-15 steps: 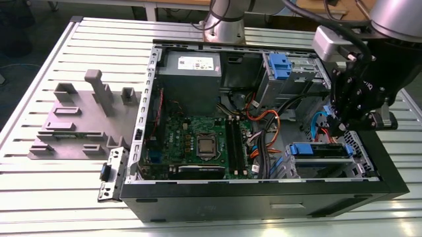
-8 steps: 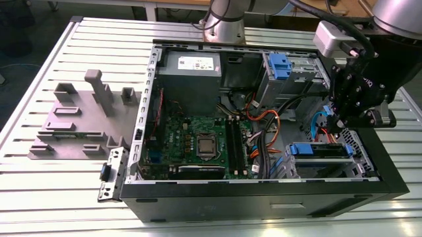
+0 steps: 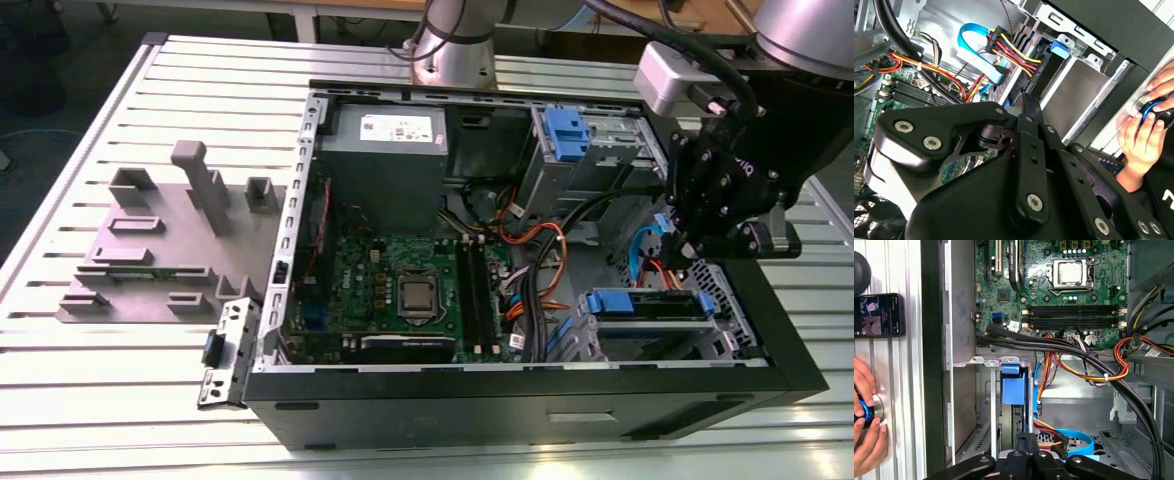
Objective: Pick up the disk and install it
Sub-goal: 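Insert the second disk wire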
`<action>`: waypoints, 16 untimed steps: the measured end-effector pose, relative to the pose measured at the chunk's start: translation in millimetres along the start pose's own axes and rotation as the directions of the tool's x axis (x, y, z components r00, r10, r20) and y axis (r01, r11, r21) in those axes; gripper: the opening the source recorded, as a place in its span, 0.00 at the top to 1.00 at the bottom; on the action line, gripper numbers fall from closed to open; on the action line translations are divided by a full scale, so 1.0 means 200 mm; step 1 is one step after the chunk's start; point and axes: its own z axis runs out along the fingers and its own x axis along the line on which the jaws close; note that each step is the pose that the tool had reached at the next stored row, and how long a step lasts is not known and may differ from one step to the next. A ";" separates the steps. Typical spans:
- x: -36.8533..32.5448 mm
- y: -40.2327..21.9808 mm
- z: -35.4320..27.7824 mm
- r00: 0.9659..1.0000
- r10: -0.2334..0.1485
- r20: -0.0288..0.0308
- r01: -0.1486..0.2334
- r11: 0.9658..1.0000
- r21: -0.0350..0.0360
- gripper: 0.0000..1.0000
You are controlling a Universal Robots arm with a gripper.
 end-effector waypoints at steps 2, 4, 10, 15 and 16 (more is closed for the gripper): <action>0.000 0.000 0.000 1.000 0.000 0.000 0.000 1.000 0.000 0.89; -0.001 0.000 0.000 1.000 0.000 0.000 0.000 1.000 0.000 0.89; -0.025 0.001 -0.003 1.000 0.000 0.000 0.000 1.000 0.000 0.89; -0.056 0.001 -0.006 1.000 0.000 0.000 0.000 1.000 0.000 0.89; -0.057 0.001 -0.006 1.000 0.000 0.000 0.000 1.000 0.000 0.89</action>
